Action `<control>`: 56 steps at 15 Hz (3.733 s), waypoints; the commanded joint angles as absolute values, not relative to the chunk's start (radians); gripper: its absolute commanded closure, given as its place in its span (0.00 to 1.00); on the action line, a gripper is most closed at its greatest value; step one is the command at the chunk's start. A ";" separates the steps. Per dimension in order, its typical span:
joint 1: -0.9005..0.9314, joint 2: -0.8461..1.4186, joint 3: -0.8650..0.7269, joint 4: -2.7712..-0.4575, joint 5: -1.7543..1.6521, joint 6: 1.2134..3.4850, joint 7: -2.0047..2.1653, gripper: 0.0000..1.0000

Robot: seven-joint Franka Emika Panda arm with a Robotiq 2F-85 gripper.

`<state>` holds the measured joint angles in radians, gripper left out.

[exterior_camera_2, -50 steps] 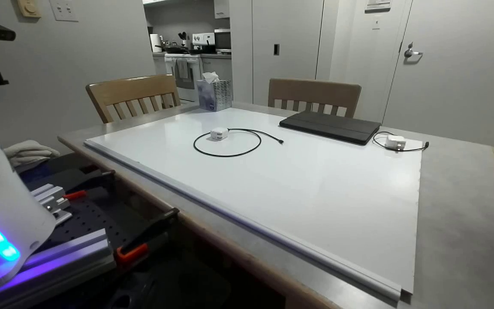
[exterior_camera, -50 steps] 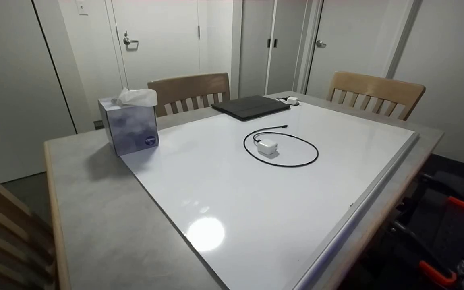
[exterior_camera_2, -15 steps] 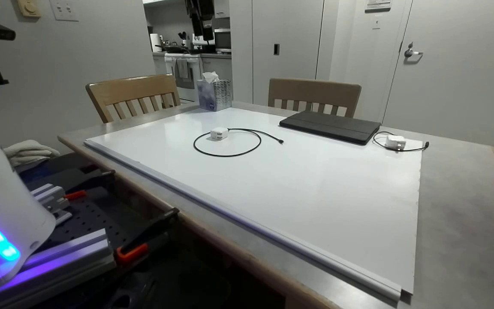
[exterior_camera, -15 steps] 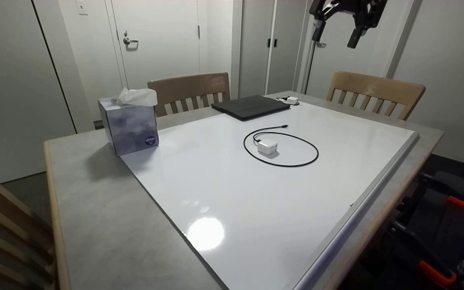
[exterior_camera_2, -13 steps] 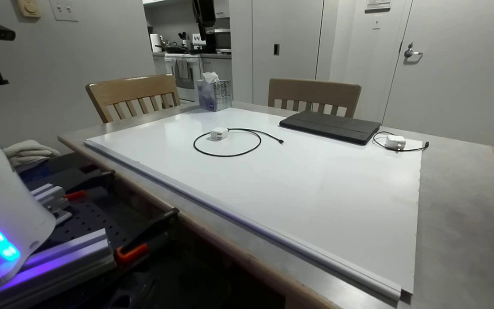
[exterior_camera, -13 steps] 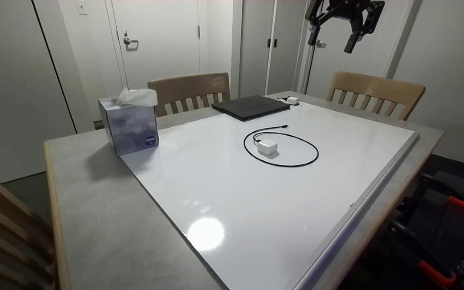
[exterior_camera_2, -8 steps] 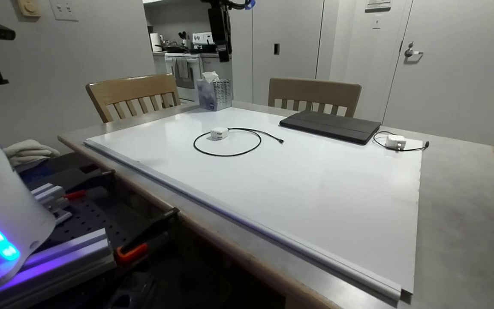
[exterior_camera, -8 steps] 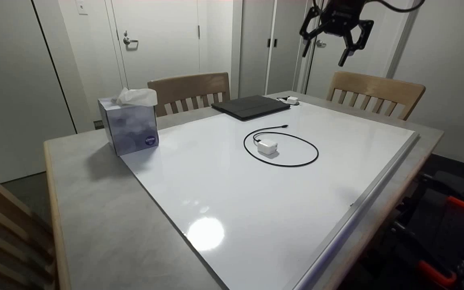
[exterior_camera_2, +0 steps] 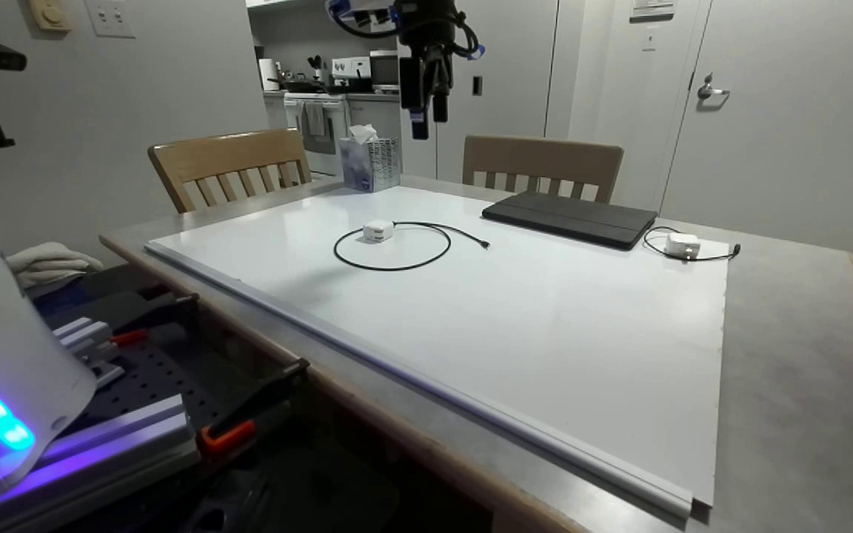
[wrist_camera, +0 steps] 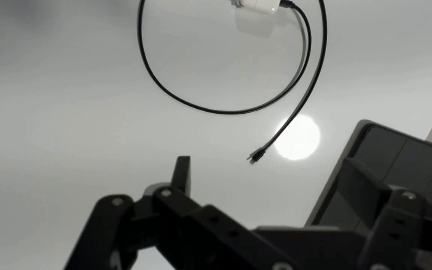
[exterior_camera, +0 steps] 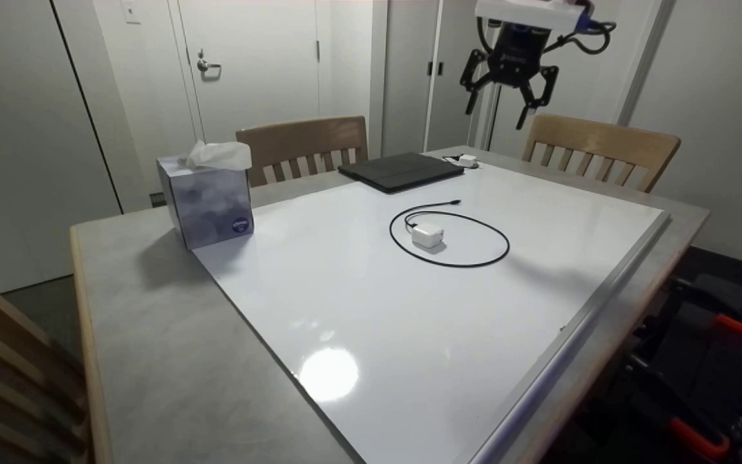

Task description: Straighten out the charger on the table

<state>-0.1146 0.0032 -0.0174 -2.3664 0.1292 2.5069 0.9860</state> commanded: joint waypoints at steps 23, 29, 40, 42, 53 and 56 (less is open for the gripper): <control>-0.024 0.419 -0.116 -2.136 0.272 2.532 1.078 0.00; 0.064 0.472 -0.182 -2.129 0.174 2.663 1.297 0.00; 0.105 0.552 -0.251 -2.056 0.106 2.725 1.540 0.00; 0.073 0.548 -0.230 -2.046 0.131 2.688 1.522 0.00; 0.042 0.564 -0.205 -2.038 0.126 2.578 1.537 0.00; 0.041 0.586 -0.202 -2.029 0.126 2.579 1.535 0.00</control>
<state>0.0611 0.5600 -0.2212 -2.0545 0.1123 2.6016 1.5393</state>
